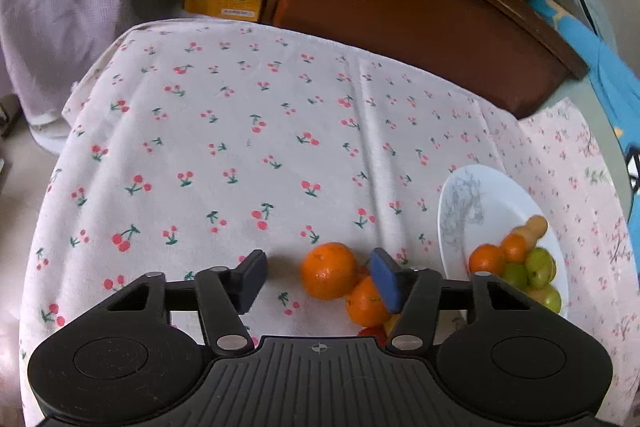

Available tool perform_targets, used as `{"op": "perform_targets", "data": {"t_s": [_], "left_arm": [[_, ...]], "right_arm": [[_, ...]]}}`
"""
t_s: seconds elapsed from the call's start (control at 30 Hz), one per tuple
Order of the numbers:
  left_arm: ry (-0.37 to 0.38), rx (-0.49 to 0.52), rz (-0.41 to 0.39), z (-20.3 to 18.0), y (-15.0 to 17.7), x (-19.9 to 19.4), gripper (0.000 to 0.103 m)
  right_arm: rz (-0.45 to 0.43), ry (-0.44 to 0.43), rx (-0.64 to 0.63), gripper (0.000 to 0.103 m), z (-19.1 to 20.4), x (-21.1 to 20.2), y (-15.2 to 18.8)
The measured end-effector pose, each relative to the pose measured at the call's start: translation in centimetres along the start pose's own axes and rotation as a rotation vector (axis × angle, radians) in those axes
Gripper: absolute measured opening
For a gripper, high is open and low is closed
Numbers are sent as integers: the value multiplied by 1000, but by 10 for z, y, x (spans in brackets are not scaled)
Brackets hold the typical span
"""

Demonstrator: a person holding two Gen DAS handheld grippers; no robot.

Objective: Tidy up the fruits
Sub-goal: 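Move both open tools back toward the tangerines in the fruit row, then grasp a tangerine with the left tool while the right tool grasps another tangerine, then carry both tangerines over the white plate and open both tools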

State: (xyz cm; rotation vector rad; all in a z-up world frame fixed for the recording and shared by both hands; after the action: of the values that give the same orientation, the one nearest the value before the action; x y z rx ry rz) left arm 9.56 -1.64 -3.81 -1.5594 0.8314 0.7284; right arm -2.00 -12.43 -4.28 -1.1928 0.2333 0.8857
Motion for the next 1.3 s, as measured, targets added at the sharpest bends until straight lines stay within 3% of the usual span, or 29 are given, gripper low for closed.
{"op": "perform_targets", "data": {"t_s": [0.17, 0.37, 0.43, 0.5, 0.93, 1.3], "left_arm": [[8, -30, 16, 2, -3, 4, 53], [0, 40, -16, -11, 2, 3, 53], [24, 39, -21, -12, 3, 0, 36], [11, 52, -29, -12, 3, -3, 29], [-59, 65, -97, -5, -5, -23, 29], [-47, 102, -191, -20, -14, -51, 29]], "right_arm": [[0, 0, 19, 24, -2, 2, -1], [-1, -2, 37, 24, -3, 2, 0], [-1, -3, 39, 24, -3, 1, 0], [-3, -6, 48, 24, -3, 1, -1], [-37, -27, 123, 23, -11, -5, -6], [-123, -34, 152, 23, -17, -28, -27]]}}
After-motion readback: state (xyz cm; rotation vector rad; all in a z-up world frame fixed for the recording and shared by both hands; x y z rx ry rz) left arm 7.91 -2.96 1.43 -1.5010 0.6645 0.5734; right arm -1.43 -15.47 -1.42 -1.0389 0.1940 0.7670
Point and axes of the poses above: each gripper's, at about its wrist camera, not at the fingertips, and x roughly the way its jaws point, z to its left, y to its underside, the point moved 7 cm from there along x, roughly the way its jaws point, and after that the axes turned 13 degrees about -y, right-handed, at the moved point
